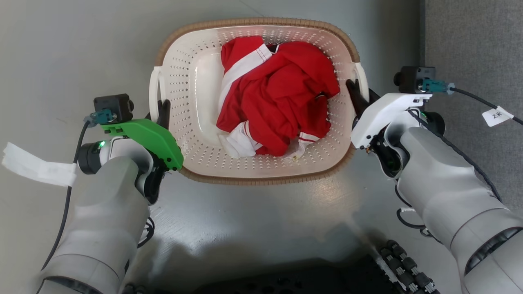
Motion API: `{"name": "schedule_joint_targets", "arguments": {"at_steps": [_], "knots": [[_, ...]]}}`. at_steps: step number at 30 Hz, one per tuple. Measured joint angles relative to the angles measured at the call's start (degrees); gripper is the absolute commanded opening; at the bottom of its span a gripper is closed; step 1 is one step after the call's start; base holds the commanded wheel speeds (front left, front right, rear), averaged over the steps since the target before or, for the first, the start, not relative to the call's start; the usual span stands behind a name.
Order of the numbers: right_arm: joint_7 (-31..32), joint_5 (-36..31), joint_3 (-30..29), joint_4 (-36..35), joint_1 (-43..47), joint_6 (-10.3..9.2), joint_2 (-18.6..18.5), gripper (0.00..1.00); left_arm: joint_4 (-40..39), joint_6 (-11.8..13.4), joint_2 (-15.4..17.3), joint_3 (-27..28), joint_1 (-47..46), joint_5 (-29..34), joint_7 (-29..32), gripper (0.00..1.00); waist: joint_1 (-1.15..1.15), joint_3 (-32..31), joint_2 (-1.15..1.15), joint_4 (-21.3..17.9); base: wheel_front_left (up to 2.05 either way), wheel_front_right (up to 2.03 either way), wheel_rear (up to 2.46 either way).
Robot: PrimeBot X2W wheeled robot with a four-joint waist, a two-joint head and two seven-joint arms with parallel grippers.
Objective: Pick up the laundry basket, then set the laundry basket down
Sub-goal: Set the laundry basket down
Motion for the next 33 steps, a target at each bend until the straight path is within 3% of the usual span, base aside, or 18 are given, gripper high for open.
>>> {"name": "schedule_joint_targets", "arguments": {"at_steps": [1,2,3,4,27,33], "knots": [[-0.01,0.20,-0.11,0.20,0.00,0.35,0.03,0.48,0.11,0.00,0.00,-0.04,0.00,0.00,0.01,0.00,0.00,0.04,0.00,-0.01,0.00,0.00,0.00],[-0.01,0.40,-0.12,0.38,0.00,0.52,0.20,0.89,0.32,0.03,-0.05,-0.07,0.00,0.00,0.01,0.24,0.00,0.07,0.00,-0.03,0.00,0.00,0.00],[-0.01,0.43,-0.12,0.48,0.00,0.51,0.46,1.00,0.52,0.08,-0.02,-0.07,0.00,-0.02,-0.24,0.79,0.00,0.10,0.00,-0.05,0.00,0.00,0.00],[-0.02,0.44,-0.14,0.53,0.00,0.52,0.65,1.00,0.51,0.07,0.00,0.04,-0.02,-0.11,-0.25,1.00,0.00,0.12,0.00,-0.06,0.00,0.00,0.00],[-0.42,0.88,0.52,2.72,-0.08,0.52,1.00,1.00,1.87,0.07,0.00,-1.72,-0.22,0.07,-0.30,1.00,-0.01,-1.65,0.00,-0.08,0.00,0.00,0.00],[-0.43,0.87,0.74,2.74,-0.08,0.52,1.11,1.00,3.01,0.07,1.46,-1.68,-0.20,0.41,-0.31,1.00,0.00,-3.80,0.00,-0.19,0.00,0.00,0.00]]}}
